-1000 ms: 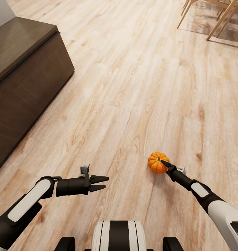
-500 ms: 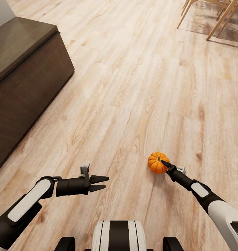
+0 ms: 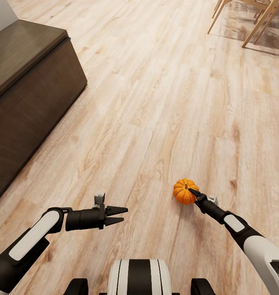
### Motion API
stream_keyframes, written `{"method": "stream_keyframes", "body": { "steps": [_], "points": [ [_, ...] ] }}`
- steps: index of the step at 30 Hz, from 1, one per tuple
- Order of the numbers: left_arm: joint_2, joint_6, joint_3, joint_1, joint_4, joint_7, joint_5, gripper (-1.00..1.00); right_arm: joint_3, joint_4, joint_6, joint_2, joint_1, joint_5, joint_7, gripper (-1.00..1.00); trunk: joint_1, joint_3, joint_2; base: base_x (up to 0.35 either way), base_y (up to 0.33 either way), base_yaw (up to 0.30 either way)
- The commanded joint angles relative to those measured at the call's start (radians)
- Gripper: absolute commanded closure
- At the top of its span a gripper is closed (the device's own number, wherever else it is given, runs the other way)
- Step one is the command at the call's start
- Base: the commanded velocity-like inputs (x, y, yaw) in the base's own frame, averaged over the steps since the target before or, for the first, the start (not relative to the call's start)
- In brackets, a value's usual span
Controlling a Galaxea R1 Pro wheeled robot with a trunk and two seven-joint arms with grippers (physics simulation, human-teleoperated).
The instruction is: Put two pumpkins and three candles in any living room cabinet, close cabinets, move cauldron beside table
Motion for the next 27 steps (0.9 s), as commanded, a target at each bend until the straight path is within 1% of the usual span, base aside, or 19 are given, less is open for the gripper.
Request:
{"method": "stream_keyframes", "body": {
  "steps": [1, 17, 18, 26, 27],
  "points": [
    [0.001, 0.0, -0.002, -0.001, 0.001, -0.01, -0.009, -1.0, 0.006, 0.002, 0.002, 0.0, 0.0, 0.005, -0.002, 1.0, 0.0, -0.001, 0.0, 0.0, 0.0, 0.0],
    [0.001, 0.0, -0.002, -0.001, 0.001, -0.01, -0.01, -1.0, 0.007, 0.001, 0.002, 0.0, 0.0, 0.005, -0.002, 1.0, 0.0, -0.001, 0.0, 0.0, 0.0, 0.0],
    [0.001, 0.0, -0.002, -0.001, 0.001, -0.01, -0.01, -1.0, 0.007, 0.001, 0.002, 0.0, 0.0, 0.005, -0.002, 1.0, 0.0, 0.003, 0.0, 0.0, 0.0, 0.0],
    [0.001, 0.0, -0.001, -0.001, -0.004, -0.011, -0.01, -1.0, 0.007, 0.0, 0.002, 0.0, 0.0, 0.007, -0.002, 1.0, 0.0, 0.003, 0.0, 0.0, 0.0, 0.0],
    [0.001, 0.0, -0.001, -0.001, -0.006, -0.011, -0.01, -1.0, 0.007, -0.001, 0.002, 0.0, 0.0, 0.008, -0.002, 1.0, -0.001, 0.007, 0.0, 0.0, 0.0, 0.0]
  ]
}}
